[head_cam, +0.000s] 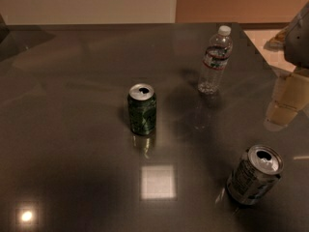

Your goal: Move green can near 7up can

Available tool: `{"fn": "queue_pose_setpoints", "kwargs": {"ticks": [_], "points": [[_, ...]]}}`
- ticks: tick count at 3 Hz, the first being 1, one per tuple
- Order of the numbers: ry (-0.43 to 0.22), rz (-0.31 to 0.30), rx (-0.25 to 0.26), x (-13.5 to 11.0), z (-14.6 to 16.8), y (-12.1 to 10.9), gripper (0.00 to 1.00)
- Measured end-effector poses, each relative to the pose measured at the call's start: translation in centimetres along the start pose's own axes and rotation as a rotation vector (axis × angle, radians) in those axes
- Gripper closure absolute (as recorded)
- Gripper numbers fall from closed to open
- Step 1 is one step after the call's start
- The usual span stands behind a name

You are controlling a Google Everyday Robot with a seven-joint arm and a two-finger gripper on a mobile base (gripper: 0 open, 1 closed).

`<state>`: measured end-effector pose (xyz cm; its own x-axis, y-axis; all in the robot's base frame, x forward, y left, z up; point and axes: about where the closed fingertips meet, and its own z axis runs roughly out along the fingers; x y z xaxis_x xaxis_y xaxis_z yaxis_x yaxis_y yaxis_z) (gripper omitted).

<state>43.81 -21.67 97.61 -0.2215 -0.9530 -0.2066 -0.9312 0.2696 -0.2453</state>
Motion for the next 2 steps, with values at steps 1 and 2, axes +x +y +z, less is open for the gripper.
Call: {"fn": "queue_pose_setpoints", "kwargs": {"ticks": [1, 2], "points": [[0.0, 0.0, 0.0, 0.0, 0.0, 0.0, 0.0], [-0.017, -0.001, -0.001, -0.66, 0.0, -0.19, 0.0]]}}
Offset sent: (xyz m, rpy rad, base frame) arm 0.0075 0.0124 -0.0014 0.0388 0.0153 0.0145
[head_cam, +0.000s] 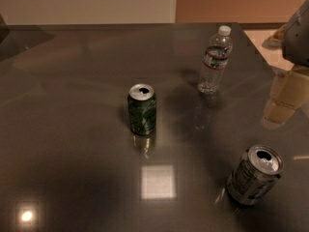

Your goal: Move green can near 7up can

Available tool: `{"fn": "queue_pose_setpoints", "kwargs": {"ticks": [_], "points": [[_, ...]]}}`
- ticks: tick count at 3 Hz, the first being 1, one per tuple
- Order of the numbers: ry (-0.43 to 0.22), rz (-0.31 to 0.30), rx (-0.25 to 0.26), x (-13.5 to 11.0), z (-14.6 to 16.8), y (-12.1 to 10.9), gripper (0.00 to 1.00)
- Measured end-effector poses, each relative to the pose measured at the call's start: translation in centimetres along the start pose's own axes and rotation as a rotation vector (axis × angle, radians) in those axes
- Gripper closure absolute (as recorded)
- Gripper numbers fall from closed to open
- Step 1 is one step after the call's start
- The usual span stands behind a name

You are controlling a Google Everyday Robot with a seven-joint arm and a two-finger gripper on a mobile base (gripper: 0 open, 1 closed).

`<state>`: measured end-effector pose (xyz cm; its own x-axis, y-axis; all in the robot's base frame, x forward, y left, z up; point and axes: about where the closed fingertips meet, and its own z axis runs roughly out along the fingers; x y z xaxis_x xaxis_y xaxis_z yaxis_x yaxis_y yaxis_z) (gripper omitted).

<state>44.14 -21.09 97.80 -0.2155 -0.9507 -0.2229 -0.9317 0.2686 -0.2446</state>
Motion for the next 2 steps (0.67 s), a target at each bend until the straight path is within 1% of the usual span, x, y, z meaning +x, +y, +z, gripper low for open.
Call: {"fn": "queue_pose_setpoints", "kwargs": {"ticks": [1, 2], "points": [[-0.044, -0.021, -0.029, -2.5, 1.4, 0.0, 0.0], [-0.094, -0.056, -0.076, -6.0, 3.7, 0.5, 0.0]]}}
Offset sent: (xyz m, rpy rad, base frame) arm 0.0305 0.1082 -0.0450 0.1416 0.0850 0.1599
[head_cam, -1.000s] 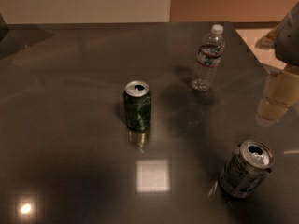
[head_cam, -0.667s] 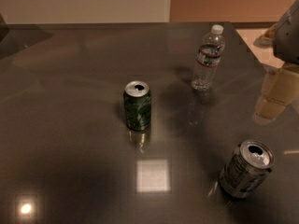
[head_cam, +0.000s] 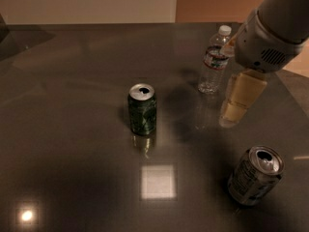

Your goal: Move green can near 7up can

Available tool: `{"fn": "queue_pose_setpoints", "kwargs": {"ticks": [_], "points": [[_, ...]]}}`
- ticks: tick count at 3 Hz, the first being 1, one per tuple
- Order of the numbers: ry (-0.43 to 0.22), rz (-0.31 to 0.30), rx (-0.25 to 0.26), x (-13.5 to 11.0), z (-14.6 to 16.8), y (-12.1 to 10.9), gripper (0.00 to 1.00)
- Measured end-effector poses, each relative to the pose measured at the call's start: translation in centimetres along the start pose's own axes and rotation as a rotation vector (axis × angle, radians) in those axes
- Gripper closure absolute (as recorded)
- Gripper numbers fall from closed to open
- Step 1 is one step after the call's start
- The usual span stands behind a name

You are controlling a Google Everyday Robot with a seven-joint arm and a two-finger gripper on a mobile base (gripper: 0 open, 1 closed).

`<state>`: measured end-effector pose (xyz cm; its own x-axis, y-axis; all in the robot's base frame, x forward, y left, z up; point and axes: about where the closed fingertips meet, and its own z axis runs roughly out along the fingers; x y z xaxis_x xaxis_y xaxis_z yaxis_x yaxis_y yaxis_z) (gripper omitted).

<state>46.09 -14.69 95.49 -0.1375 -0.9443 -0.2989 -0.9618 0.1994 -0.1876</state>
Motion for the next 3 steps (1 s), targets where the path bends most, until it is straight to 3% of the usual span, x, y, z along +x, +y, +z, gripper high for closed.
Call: {"fn": "queue_pose_setpoints", "kwargs": {"ticks": [3], "points": [[-0.157, -0.088, -0.094, -9.3, 7.3, 0.3, 0.0]]}}
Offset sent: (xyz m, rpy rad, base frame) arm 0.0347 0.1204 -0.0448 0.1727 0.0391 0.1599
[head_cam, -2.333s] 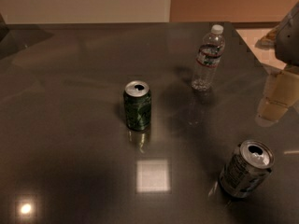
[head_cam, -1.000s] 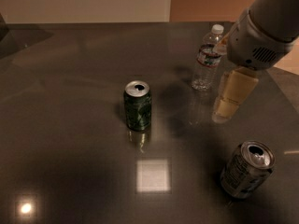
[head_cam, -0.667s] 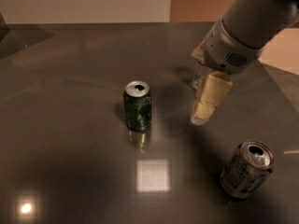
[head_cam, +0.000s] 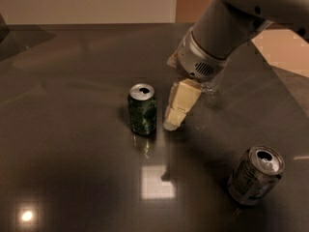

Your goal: Move green can near 7up can

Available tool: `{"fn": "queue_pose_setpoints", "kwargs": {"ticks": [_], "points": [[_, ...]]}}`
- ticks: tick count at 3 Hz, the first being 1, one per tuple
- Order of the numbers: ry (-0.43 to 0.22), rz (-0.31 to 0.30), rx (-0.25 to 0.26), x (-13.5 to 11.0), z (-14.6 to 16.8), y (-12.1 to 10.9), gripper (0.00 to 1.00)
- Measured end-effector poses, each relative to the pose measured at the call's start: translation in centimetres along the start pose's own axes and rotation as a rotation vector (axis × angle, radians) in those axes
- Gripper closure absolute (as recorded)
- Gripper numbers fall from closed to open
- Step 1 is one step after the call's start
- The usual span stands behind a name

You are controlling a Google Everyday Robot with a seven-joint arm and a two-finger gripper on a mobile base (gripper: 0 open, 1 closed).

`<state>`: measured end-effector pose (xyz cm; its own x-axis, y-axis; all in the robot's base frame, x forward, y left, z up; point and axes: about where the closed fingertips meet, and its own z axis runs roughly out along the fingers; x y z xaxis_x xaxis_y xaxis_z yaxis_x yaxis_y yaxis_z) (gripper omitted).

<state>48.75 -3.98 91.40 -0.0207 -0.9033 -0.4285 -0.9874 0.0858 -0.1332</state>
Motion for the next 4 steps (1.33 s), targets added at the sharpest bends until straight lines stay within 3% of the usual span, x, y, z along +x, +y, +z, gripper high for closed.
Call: {"fn": "queue_pose_setpoints", "kwargs": {"ticks": [2, 4], "points": [[-0.046, -0.03, -0.039, -3.8, 3.8, 0.2, 0.0], [-0.042, -0.056, -0.082, -5.0, 4.7, 1.6, 0.41]]}}
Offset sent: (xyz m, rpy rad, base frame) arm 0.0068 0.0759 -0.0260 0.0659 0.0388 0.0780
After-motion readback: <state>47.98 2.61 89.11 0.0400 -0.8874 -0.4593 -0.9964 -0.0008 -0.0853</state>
